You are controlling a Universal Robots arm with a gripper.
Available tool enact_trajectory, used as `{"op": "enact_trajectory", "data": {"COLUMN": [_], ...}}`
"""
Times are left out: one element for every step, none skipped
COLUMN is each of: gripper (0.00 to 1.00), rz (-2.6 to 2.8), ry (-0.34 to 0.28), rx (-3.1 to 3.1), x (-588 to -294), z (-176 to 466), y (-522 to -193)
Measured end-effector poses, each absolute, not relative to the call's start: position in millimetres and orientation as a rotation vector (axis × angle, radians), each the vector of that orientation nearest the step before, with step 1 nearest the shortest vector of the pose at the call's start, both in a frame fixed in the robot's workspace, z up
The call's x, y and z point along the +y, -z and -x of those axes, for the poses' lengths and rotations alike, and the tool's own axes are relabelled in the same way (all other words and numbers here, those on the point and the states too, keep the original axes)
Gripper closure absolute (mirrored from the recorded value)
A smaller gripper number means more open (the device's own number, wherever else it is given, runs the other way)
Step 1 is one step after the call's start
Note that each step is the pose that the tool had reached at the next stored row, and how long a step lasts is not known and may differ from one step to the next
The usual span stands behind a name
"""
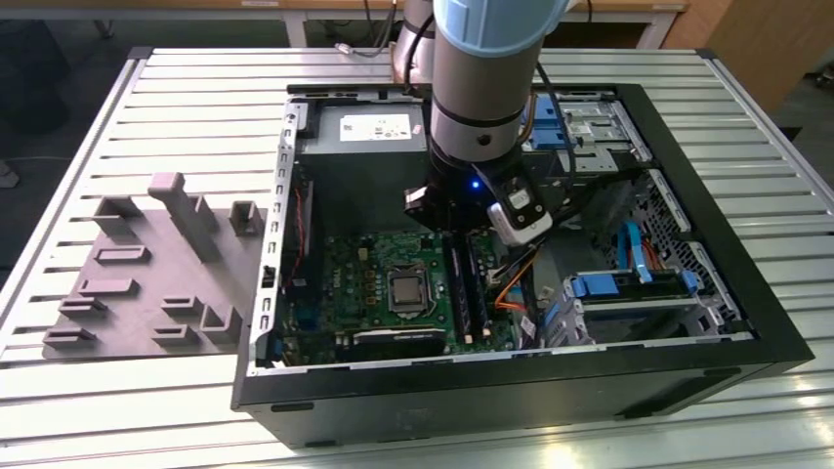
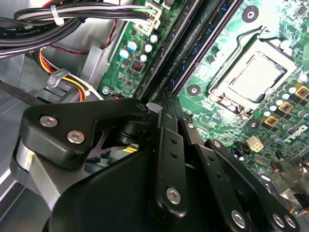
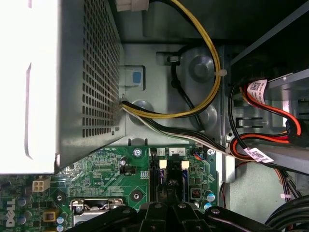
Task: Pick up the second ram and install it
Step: 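Press down the second ram until it locks into place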
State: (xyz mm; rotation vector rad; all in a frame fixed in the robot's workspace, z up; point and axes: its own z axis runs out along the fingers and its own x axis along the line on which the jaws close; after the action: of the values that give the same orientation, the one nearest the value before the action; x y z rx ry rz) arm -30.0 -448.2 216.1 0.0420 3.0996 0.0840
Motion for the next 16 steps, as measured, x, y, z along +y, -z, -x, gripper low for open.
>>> {"op": "enact_trajectory", "data": {"gripper": [0.89,0.89,0.89,0.89,0.89,0.89,0.89,0.89,0.89,0.89,0.89,0.89,0.89,0.89,0.89,0.89], "rz": [-0.042,-0.042,-0.042,-0.042,-0.042,-0.042,-0.042,-0.042,-0.042,-0.042,-0.042,-0.042,-0.042,-0.042,-0.042,-0.042], "ry": [-0.084,-0.084,-0.084,-0.084,-0.084,-0.084,-0.084,-0.084,-0.084,-0.084,-0.084,-0.085,-0.087,-0.088,-0.085,-0.084], "rx": [3.100,3.100,3.100,3.100,3.100,3.100,3.100,3.100,3.100,3.100,3.100,3.099,3.099,3.098,3.099,3.099], "x": [-448,-448,-448,-448,-448,-448,-448,-448,-448,-448,-448,-448,-448,-448,-448,-448], "z": [30,30,30,30,30,30,30,30,30,30,30,30,30,30,30,30], "y": [-216,-216,-216,-216,-215,-215,-215,-215,-215,-215,-215,-216,-218,-219,-222,-225]}}
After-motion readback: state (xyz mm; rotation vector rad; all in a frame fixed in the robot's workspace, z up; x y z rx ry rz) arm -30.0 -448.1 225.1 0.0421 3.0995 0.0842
